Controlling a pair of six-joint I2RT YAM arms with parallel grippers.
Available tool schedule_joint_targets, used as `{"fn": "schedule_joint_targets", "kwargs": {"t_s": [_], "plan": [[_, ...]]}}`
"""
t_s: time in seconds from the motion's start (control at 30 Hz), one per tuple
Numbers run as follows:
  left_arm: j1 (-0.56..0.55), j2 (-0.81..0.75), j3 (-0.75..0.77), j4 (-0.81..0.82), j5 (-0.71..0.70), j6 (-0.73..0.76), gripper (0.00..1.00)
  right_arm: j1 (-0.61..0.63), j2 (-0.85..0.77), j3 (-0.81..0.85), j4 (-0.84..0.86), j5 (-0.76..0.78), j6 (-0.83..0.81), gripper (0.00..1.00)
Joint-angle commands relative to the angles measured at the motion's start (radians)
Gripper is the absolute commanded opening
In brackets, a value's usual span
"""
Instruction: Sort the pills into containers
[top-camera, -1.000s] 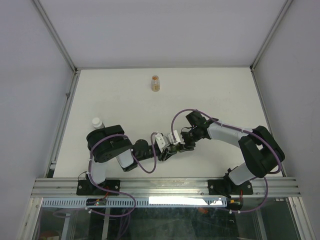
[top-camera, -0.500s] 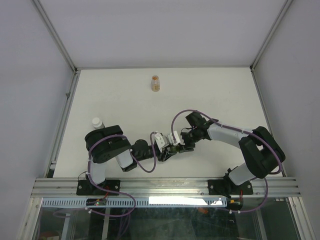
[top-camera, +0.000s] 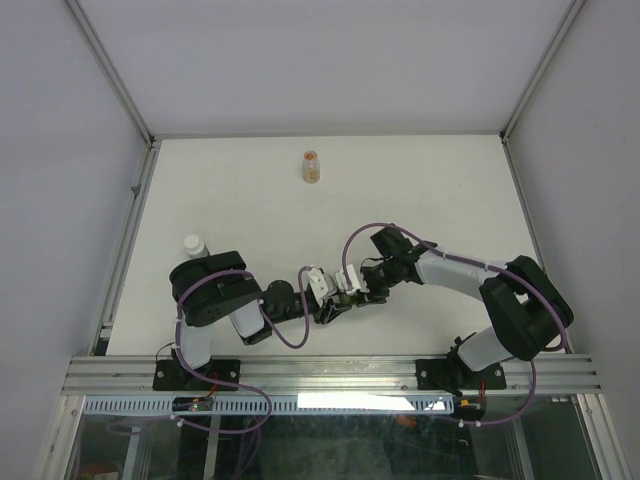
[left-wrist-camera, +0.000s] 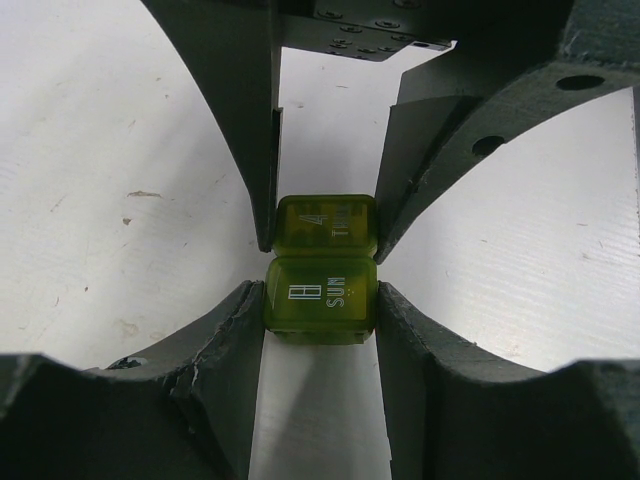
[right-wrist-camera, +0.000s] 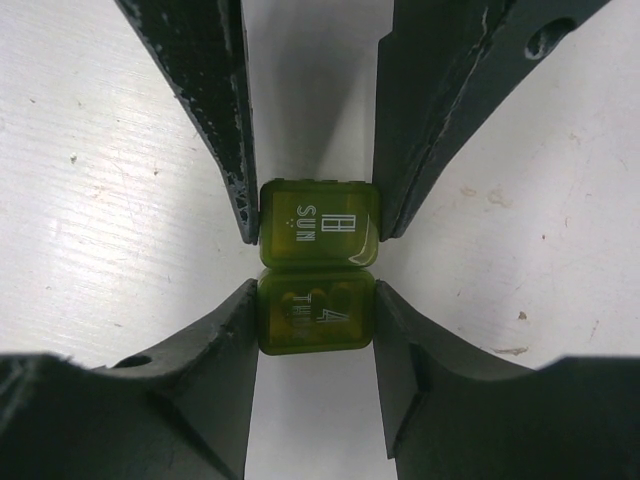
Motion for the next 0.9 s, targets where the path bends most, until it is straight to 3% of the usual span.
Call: {"fn": "schedule_joint_targets", "kwargs": {"t_s": [0.0,0.17,0.47,0.7,0.87], "plan": [[-0.002,-0.019,-0.006,0.143,0.022,-0.023,0.29,0.002,-0.032,-0.009,0.043,0.041,-0.015,0.1],[-0.004,-0.012,-0.004,0.142,0.003,-0.029,0.44,0.002,-0.035,-0.009,0.042,0.039,-0.01,0.09],[-0.004,-0.002,-0.005,0.147,-0.008,-0.025,0.57,0.003,-0.035,-0.008,0.04,0.038,-0.008,0.09],[-0.004,0.008,-0.005,0.147,-0.011,-0.018,0.54,0.002,-0.035,-0.005,0.037,0.033,-0.007,0.09],[-0.004,0.007,0.0,0.135,-0.02,-0.016,0.41,0.002,-0.036,-0.005,0.032,0.026,-0.008,0.09]]}}
